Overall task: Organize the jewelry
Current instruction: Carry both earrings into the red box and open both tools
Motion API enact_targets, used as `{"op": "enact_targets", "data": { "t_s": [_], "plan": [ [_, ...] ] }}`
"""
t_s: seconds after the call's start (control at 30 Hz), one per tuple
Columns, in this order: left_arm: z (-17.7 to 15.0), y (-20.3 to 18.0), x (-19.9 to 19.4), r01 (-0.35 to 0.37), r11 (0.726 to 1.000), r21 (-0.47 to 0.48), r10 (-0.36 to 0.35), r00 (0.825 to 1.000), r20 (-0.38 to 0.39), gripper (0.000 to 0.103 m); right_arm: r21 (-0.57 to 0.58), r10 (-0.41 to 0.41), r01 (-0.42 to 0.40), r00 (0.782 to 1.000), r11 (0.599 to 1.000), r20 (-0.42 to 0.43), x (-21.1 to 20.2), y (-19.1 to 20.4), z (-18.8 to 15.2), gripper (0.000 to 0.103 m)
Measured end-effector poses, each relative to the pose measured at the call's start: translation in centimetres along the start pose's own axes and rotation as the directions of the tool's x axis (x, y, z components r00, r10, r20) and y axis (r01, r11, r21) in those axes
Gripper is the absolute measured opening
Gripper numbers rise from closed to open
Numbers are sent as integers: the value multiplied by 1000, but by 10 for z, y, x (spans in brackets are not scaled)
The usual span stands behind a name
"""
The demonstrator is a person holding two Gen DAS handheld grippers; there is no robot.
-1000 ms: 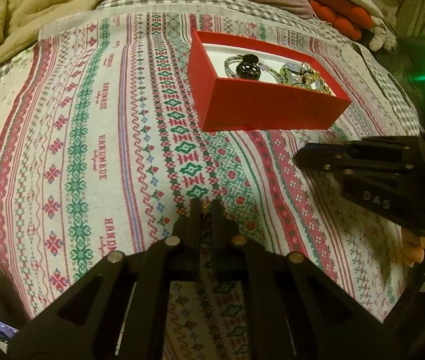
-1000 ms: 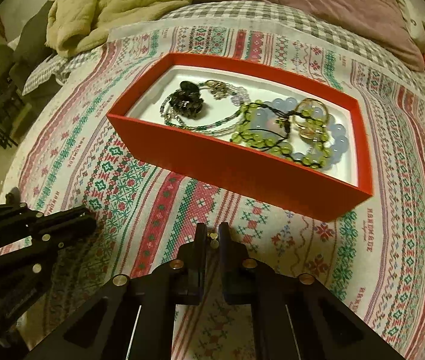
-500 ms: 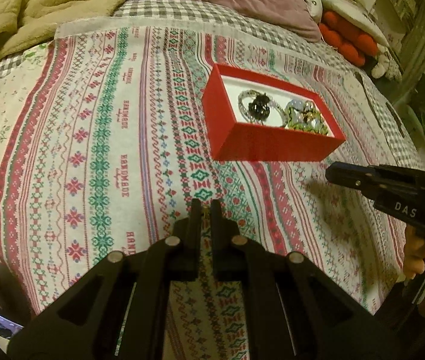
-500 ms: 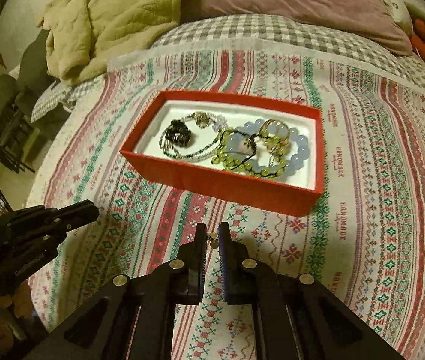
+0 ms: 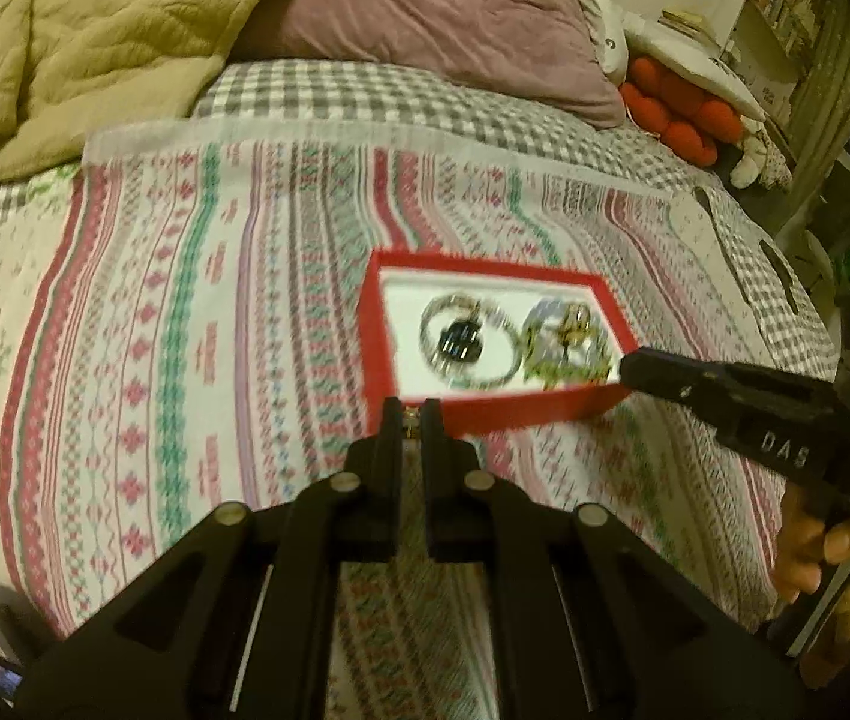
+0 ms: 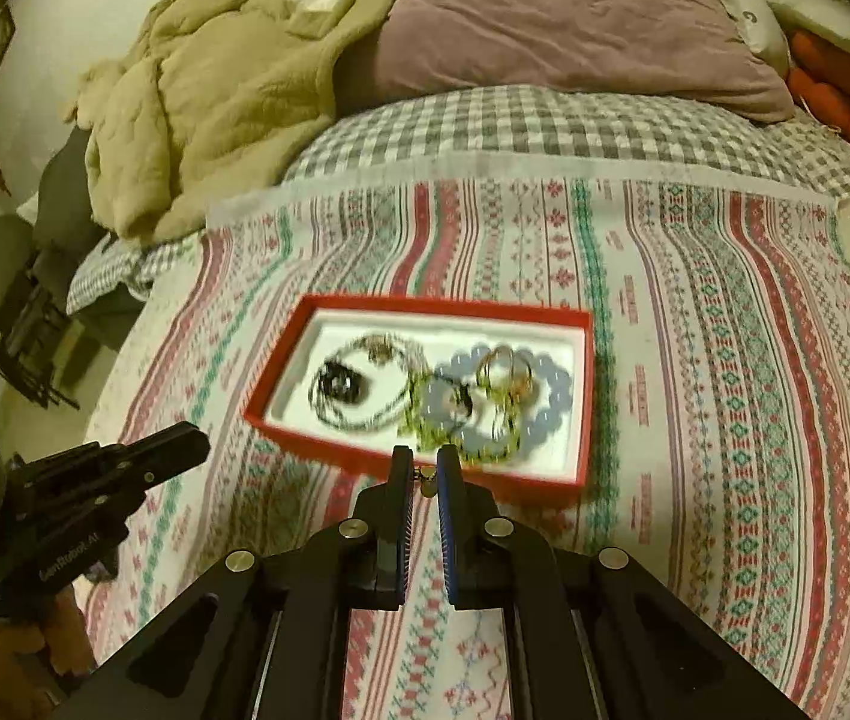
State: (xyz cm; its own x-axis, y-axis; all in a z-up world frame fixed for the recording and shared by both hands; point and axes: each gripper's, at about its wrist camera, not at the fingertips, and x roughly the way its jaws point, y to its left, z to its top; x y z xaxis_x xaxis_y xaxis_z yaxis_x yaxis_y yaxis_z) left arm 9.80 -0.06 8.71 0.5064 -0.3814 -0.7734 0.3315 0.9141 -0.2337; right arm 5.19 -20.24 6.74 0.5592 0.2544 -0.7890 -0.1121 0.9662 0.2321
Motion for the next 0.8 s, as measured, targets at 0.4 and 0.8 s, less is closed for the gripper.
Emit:
{"op": "enact_targets", "data": {
  "t_s": [0.4, 0.8],
  "plan": [
    [38, -14, 44, -18, 999, 41, 18, 1000, 21, 7, 33, 14, -16, 999, 999, 45, 27, -8, 23, 8],
    [36, -12, 61, -47, 996, 72, 46, 999, 20, 7, 39, -13, 11, 998, 999, 58, 41, -20, 32, 8]
  ]
}}
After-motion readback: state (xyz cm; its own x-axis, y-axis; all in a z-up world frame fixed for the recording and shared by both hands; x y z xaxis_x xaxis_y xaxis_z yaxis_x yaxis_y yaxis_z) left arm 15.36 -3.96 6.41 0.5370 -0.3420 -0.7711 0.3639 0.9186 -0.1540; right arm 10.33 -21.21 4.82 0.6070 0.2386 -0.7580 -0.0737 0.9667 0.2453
